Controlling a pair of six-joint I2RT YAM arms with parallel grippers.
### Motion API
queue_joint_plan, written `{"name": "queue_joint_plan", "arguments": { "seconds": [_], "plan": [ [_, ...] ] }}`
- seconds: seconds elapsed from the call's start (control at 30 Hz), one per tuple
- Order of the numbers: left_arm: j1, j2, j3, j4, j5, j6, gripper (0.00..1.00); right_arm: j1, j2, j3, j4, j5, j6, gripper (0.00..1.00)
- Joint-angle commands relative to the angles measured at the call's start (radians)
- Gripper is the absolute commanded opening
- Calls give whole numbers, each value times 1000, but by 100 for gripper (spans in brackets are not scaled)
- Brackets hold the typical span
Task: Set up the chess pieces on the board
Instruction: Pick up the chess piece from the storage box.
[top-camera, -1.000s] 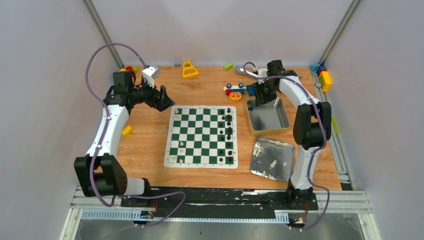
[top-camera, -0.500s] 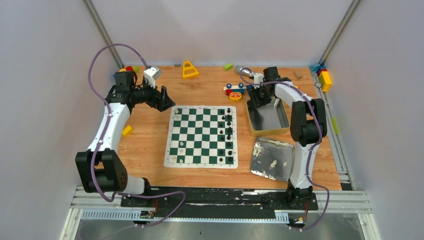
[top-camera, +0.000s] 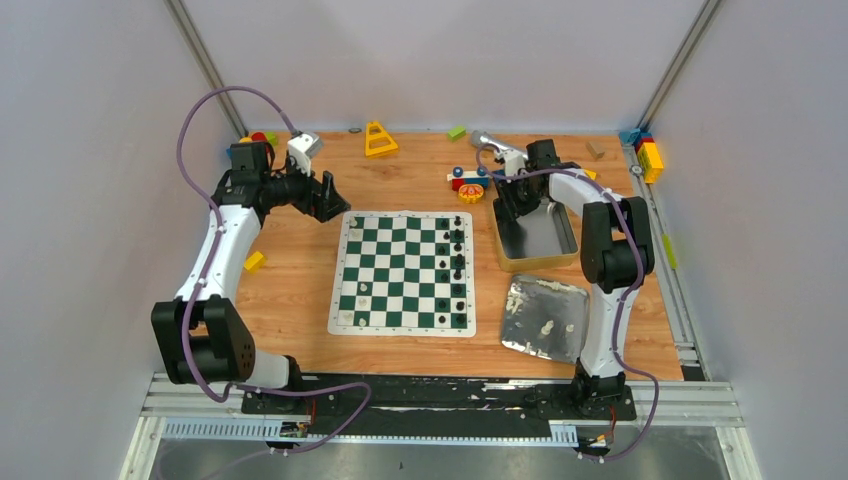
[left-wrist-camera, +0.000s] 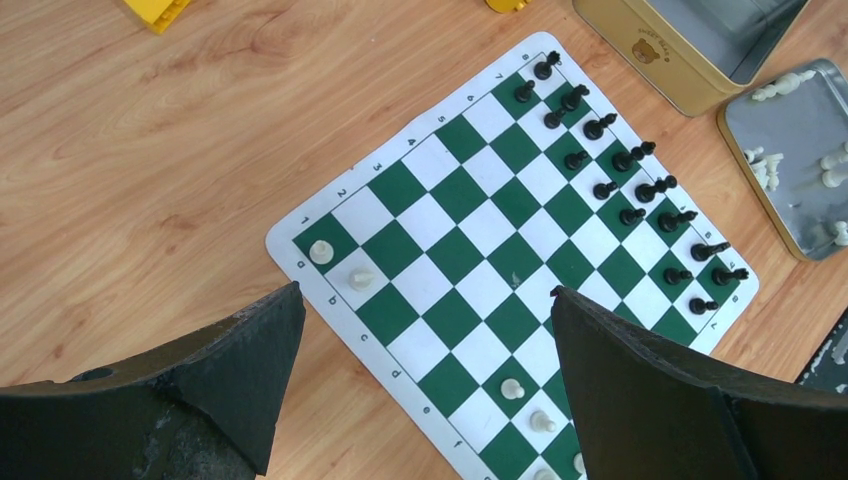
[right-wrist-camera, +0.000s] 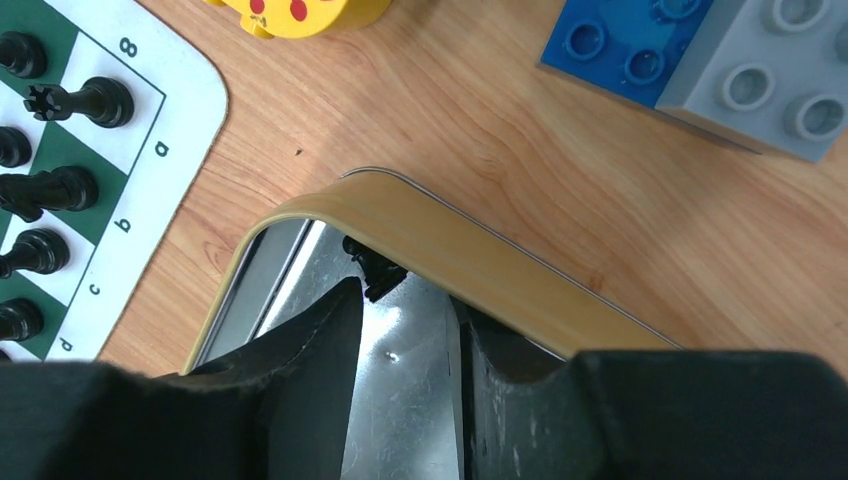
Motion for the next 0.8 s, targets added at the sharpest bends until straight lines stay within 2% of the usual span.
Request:
{"name": "queue_joint_plan", "arguments": {
  "seconds": [0.0, 0.37, 0.77],
  "plan": [
    [8, 9, 18, 34, 10, 15, 100, 10, 19, -18, 68, -12, -63, 37],
    [8, 17, 20, 33, 12, 11, 100, 32, 19, -20, 110, -19, -76, 28],
    [8, 32, 28, 30, 20, 12, 100, 30, -32, -59, 118, 12, -83, 4]
  ]
}}
